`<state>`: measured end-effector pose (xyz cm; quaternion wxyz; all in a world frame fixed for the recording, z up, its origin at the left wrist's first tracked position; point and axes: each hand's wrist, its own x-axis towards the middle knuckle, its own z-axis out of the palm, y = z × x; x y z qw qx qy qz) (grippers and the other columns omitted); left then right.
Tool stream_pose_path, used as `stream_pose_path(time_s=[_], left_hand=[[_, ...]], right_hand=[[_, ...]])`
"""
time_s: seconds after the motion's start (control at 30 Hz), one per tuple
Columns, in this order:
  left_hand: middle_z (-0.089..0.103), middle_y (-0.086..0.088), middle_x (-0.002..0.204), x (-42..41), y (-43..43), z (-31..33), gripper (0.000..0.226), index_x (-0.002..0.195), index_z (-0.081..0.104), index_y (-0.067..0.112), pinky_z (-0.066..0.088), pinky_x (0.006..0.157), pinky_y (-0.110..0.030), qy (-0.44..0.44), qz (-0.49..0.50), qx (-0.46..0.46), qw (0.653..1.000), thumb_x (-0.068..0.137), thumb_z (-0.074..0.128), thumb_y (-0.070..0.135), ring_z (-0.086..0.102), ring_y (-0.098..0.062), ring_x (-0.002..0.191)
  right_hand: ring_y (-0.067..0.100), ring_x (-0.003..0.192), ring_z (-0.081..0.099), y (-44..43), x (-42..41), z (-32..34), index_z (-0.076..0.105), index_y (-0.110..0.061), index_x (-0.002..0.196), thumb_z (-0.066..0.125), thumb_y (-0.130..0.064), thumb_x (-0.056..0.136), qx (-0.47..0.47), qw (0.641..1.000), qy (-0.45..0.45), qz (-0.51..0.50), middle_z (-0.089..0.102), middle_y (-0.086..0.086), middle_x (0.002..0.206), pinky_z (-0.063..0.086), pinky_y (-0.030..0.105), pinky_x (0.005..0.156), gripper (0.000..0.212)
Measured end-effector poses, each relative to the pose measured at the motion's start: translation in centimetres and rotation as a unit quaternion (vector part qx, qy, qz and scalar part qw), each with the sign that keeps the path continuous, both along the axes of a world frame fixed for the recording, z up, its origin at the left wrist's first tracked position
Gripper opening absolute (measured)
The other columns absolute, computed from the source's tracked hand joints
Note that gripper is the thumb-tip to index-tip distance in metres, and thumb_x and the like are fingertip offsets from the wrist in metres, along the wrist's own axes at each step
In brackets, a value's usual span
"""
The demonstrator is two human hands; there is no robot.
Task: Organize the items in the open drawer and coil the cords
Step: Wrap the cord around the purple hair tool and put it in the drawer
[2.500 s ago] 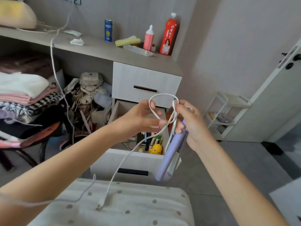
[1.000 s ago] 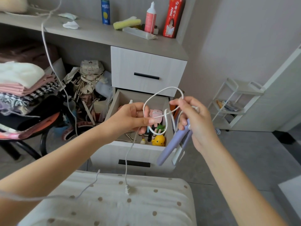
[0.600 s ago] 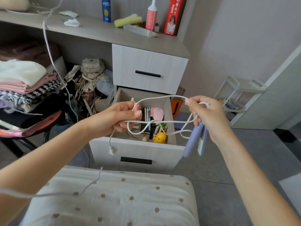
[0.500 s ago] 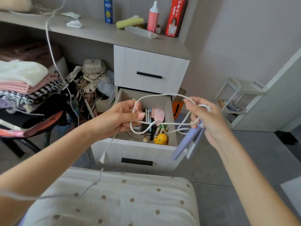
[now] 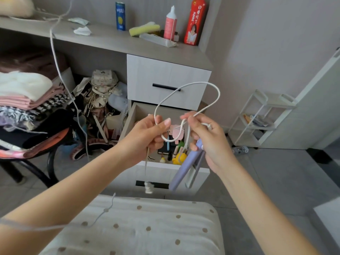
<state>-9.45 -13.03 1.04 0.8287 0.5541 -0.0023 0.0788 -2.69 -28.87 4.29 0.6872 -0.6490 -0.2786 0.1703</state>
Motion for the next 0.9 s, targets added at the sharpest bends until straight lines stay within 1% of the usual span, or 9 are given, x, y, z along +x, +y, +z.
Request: stream_pose_path(time_s=[0.07,0.17,0.33,0.43,0.53,0.63,0.7,0.83,0.9], left_hand=[[0.049,-0.01,0.074,-0.2,0.3,0.0,0.023,0.085,0.046,0.013,0.041,0.057,-0.016,0.023,0.011,0.048,0.999,0.083,0.056,0.034,0.045,-0.027,0.075],[0.05,-0.013,0.08,-0.9,1.6,-0.3,0.016,0.077,0.043,0.018,0.044,0.076,-0.027,0.028,0.0,0.029,0.999,0.085,0.056,0.023,0.046,-0.034,0.095],[0.057,-0.003,0.069,-1.9,3.5,-0.2,0.018,0.077,0.04,0.013,0.057,0.066,-0.026,0.035,0.017,-0.109,0.993,0.094,0.041,0.008,0.066,-0.017,0.07],[0.046,0.0,0.063,-1.7,3.5,-0.5,0.02,0.078,0.039,0.013,0.055,0.054,-0.024,0.057,0.038,-0.197,0.978,0.097,0.035,0.01,0.055,-0.009,0.05],[0.027,0.003,0.068,-1.4,3.9,-0.9,0.021,0.077,0.035,0.015,0.044,0.044,-0.016,0.064,0.042,-0.283,0.956,0.098,0.032,0.01,0.035,-0.004,0.046],[0.018,0.002,0.069,-1.5,5.4,-1.8,0.024,0.074,0.035,0.015,0.032,0.04,-0.011,0.089,0.075,-0.111,0.987,0.097,0.038,0.01,0.039,-0.001,0.041],[0.036,0.004,0.062,-2.0,6.0,-2.2,0.016,0.083,0.041,0.016,0.033,0.043,-0.013,0.073,0.091,0.081,0.99,0.09,0.054,0.011,0.041,-0.001,0.044],[0.066,-0.008,0.088,-2.4,6.3,-2.2,0.04,0.105,0.045,0.003,0.049,0.06,-0.016,0.06,0.013,0.313,0.948,0.075,0.071,0.004,0.064,-0.004,0.068],[0.069,-0.006,0.089,-2.4,5.9,-2.1,0.045,0.106,0.048,0.005,0.052,0.059,-0.021,0.089,-0.048,0.384,0.918,0.07,0.076,0.005,0.062,-0.005,0.062]], right_hand=[[0.002,0.05,0.042,-0.3,0.0,0.4,0.07,-0.011,0.09,0.057,-0.021,0.089,0.031,0.999,0.007,-0.024,0.061,-0.014,0.085,0.029,0.019,0.039,0.016],[0.004,0.045,0.031,-1.2,0.7,0.9,0.069,-0.014,0.094,0.055,-0.02,0.092,0.075,0.993,0.074,-0.06,0.049,-0.009,0.062,0.029,0.017,0.037,0.016],[0.007,0.044,0.032,-2.4,2.3,1.0,0.056,-0.012,0.081,0.044,-0.016,0.099,0.061,0.992,0.078,-0.081,0.07,0.001,0.077,0.032,0.017,0.037,0.022],[0.008,0.04,0.032,-2.5,2.6,0.6,0.054,-0.012,0.079,0.042,-0.018,0.1,0.022,0.996,0.05,-0.073,0.071,0.004,0.076,0.032,0.018,0.038,0.025],[0.007,0.038,0.031,-2.6,3.1,0.3,0.054,-0.013,0.078,0.042,-0.019,0.1,0.057,0.992,0.085,-0.073,0.059,0.0,0.06,0.031,0.018,0.037,0.025],[0.008,0.04,0.03,-3.1,3.9,0.2,0.059,-0.011,0.079,0.044,-0.018,0.099,0.029,0.993,0.051,-0.106,0.041,-0.003,0.049,0.03,0.018,0.037,0.026],[0.008,0.04,0.031,-3.5,4.2,-0.1,0.065,-0.01,0.085,0.046,-0.017,0.099,-0.029,0.99,-0.028,-0.137,0.038,-0.004,0.047,0.032,0.02,0.038,0.025],[0.008,0.039,0.033,-3.4,4.2,-0.6,0.071,-0.014,0.096,0.05,-0.017,0.097,-0.115,0.962,-0.169,-0.181,0.041,-0.011,0.044,0.033,0.023,0.038,0.022],[0.009,0.039,0.034,-3.0,4.2,-0.7,0.071,-0.015,0.099,0.05,-0.018,0.097,-0.119,0.955,-0.185,-0.201,0.042,-0.012,0.044,0.033,0.024,0.039,0.022]])
